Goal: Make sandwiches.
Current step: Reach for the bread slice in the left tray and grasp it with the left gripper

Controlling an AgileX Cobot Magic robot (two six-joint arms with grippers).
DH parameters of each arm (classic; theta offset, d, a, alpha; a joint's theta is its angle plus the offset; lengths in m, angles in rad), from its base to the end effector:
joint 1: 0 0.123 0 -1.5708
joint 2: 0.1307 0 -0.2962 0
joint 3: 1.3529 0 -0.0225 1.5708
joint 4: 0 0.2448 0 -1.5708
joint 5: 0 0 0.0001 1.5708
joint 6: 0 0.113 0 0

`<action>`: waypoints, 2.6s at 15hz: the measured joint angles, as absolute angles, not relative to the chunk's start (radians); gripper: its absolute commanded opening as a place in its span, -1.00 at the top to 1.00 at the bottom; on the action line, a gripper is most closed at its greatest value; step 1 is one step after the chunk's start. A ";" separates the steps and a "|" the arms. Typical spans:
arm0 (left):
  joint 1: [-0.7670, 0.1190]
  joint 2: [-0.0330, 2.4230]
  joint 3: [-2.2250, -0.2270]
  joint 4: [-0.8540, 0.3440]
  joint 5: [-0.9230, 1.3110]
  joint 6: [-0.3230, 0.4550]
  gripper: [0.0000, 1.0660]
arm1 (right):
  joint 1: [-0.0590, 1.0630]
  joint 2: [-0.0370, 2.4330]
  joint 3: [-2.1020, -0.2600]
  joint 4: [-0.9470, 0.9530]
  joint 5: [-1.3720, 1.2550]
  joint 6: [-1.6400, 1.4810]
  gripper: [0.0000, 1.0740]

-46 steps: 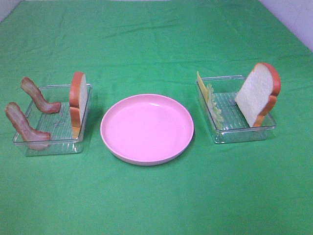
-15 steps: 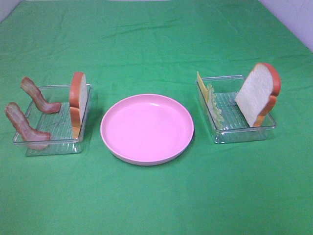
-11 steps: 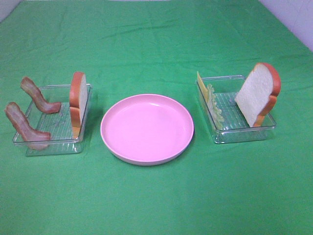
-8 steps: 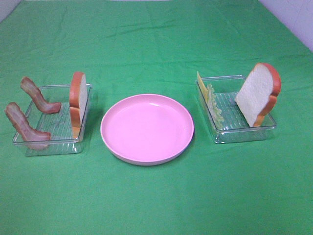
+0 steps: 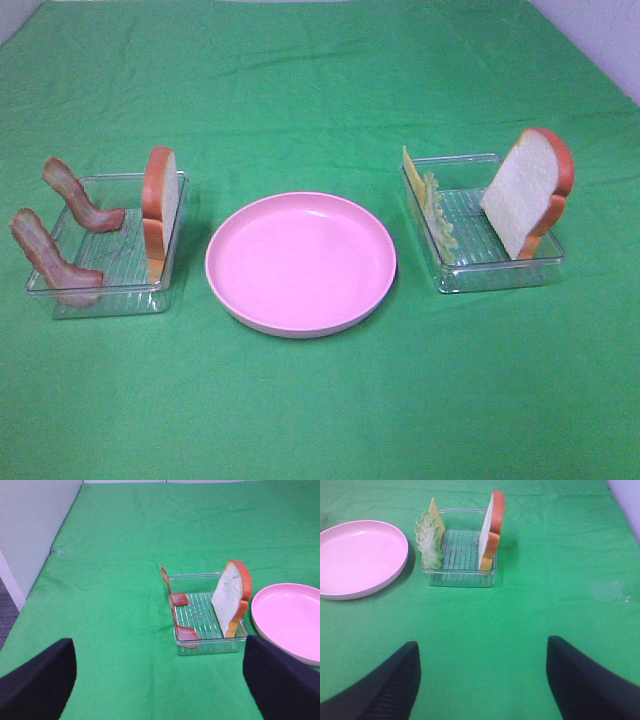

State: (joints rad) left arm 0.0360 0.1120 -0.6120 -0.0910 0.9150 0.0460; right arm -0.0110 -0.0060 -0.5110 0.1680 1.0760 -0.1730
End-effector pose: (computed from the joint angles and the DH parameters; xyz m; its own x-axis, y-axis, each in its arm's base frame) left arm 0.0108 -0.0078 0.3124 -0.3202 -0.0211 -0.9471 0.0292 0.9991 -0.0321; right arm -0.0052 0.0167 0.2671 -0.4361 -0.0867 -0.8957 -0.1616 0.9867 -0.0168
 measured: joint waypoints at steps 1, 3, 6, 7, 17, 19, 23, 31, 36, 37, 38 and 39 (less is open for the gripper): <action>0.036 0.285 -0.661 -0.122 0.881 0.046 -0.61 | -0.011 -0.006 -0.511 0.168 1.076 -0.173 -0.27; 0.036 0.454 -0.715 -0.167 0.875 0.046 -0.61 | -0.011 -0.006 -0.511 0.168 1.076 -0.173 -0.27; 0.036 0.782 -0.870 -0.224 0.906 0.046 -0.61 | -0.011 -0.006 -0.511 0.168 1.076 -0.173 -0.27; 0.036 0.871 -0.926 -0.234 0.935 0.046 -0.61 | -0.011 -0.006 -0.511 0.168 1.076 -0.173 -0.27; -0.230 1.664 -1.466 -0.106 1.211 -0.149 -0.61 | -0.011 -0.006 -0.511 0.169 1.076 -0.173 -0.27; -0.305 1.754 -1.524 -0.058 1.212 -0.234 -0.61 | -0.011 -0.006 -0.511 0.169 1.076 -0.173 -0.27; -0.383 1.917 -1.621 -0.028 1.208 -0.314 -0.56 | -0.011 -0.006 -0.511 0.169 1.076 -0.173 -0.27; -0.384 2.070 -1.684 -0.013 1.093 -0.335 -0.34 | -0.011 -0.006 -0.511 0.169 1.076 -0.173 -0.27; -0.384 2.102 -1.685 -0.013 1.073 -0.335 -0.20 | -0.011 -0.006 -0.511 0.169 1.076 -0.173 -0.27; -0.384 2.105 -1.685 -0.013 1.074 -0.335 -0.20 | -0.011 -0.006 -0.511 0.169 1.076 -0.173 -0.27; -0.384 2.105 -1.685 -0.013 1.074 -0.335 -0.11 | -0.011 -0.006 -0.511 0.169 1.076 -0.173 -0.27; -0.384 2.105 -1.685 -0.012 1.074 -0.335 0.04 | -0.011 -0.006 -0.511 0.169 1.076 -0.173 -0.27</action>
